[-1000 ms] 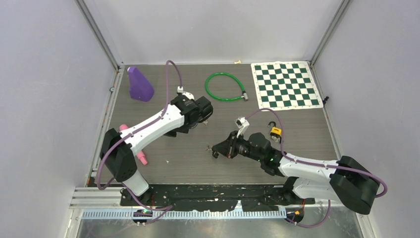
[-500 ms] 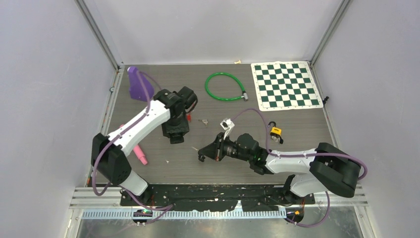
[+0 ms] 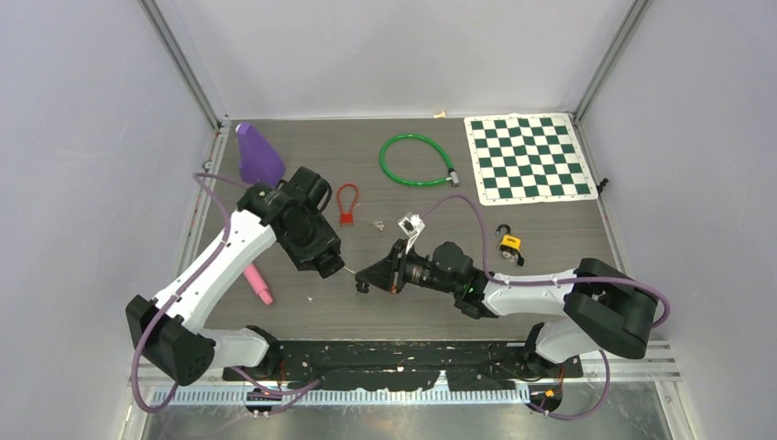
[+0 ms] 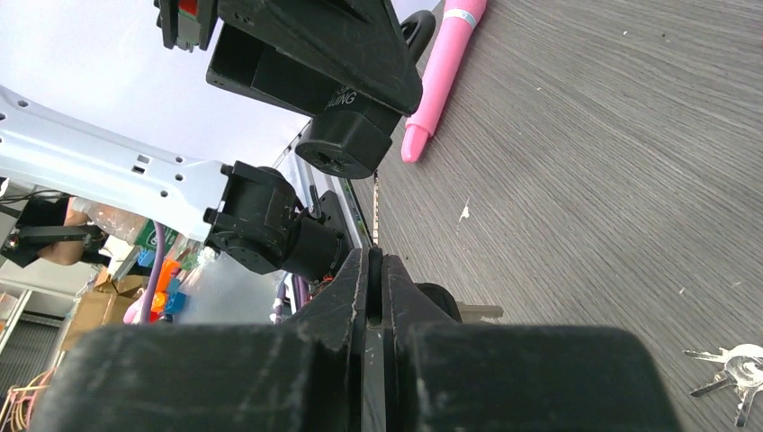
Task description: Unlock with the key
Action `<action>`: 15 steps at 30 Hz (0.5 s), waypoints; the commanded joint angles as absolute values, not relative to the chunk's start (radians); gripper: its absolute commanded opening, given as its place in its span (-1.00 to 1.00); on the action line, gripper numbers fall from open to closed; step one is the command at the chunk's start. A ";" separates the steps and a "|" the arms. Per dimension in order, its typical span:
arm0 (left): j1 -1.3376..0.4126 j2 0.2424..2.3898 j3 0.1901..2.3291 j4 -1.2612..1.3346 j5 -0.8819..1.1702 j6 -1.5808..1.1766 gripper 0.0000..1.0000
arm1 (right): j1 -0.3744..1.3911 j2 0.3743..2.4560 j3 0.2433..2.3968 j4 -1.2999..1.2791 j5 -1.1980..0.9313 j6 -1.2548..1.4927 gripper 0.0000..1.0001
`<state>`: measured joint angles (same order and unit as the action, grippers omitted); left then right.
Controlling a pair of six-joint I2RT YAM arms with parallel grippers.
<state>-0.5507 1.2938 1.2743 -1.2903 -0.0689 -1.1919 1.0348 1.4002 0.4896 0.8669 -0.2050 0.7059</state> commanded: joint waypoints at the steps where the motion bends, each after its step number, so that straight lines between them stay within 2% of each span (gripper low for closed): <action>1: -0.525 1.224 1.271 -1.225 -0.040 -1.291 -1.00 | 1.042 1.402 0.556 0.949 -0.237 0.676 -0.89; 15: -0.418 1.214 1.330 -1.205 -0.062 -1.301 -1.00 | 1.017 1.426 0.633 0.921 -0.298 0.644 -0.89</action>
<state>-0.4351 1.2186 1.2575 -1.2472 -0.0597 -1.2980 1.0313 1.4277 0.5869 0.8673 -0.2729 0.6777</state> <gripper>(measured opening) 0.559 0.096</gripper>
